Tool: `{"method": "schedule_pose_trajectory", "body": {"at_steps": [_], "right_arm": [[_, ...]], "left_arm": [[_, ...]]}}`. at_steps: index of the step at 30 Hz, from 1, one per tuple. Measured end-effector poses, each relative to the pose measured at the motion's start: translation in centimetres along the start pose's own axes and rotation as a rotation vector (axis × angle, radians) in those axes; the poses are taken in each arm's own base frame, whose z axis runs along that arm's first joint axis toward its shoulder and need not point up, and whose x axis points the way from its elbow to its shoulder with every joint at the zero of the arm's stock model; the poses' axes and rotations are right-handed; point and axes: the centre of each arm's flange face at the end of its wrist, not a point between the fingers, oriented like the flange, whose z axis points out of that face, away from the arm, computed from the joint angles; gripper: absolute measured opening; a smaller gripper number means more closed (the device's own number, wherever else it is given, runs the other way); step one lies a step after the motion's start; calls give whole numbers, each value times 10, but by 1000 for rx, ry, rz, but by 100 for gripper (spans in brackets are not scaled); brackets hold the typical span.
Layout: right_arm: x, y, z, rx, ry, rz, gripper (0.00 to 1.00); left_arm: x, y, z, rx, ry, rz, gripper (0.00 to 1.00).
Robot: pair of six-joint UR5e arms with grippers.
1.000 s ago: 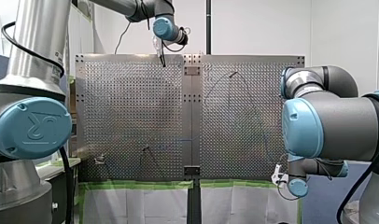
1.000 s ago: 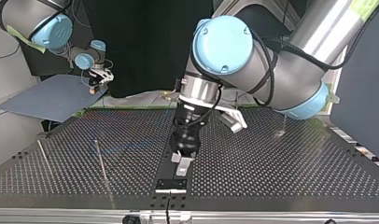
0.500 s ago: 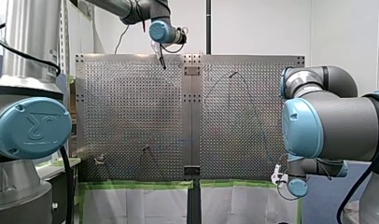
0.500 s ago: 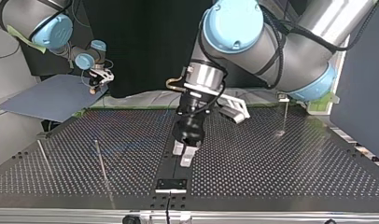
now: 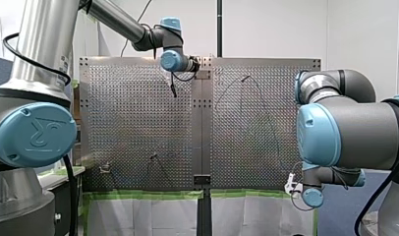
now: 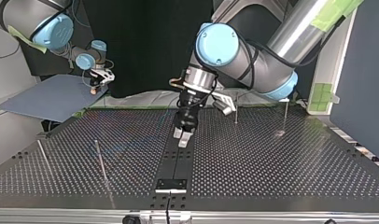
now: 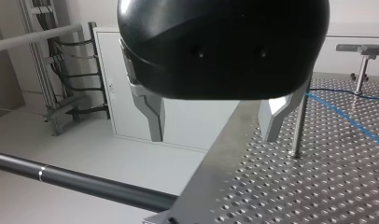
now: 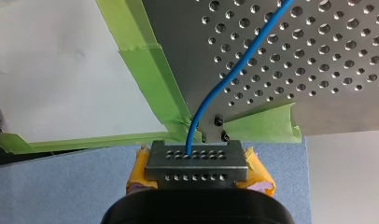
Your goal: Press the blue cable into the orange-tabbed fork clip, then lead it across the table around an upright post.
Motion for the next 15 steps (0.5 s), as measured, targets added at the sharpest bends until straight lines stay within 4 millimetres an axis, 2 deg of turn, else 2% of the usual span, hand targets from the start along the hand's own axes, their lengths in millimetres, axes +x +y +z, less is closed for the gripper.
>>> {"method": "schedule_pose_trajectory", "body": {"at_steps": [15], "right_arm": [[-1,-2,0,6,-2,-1,0]], "left_arm": [[42,17,-21,-4,0,-1,100]]}}
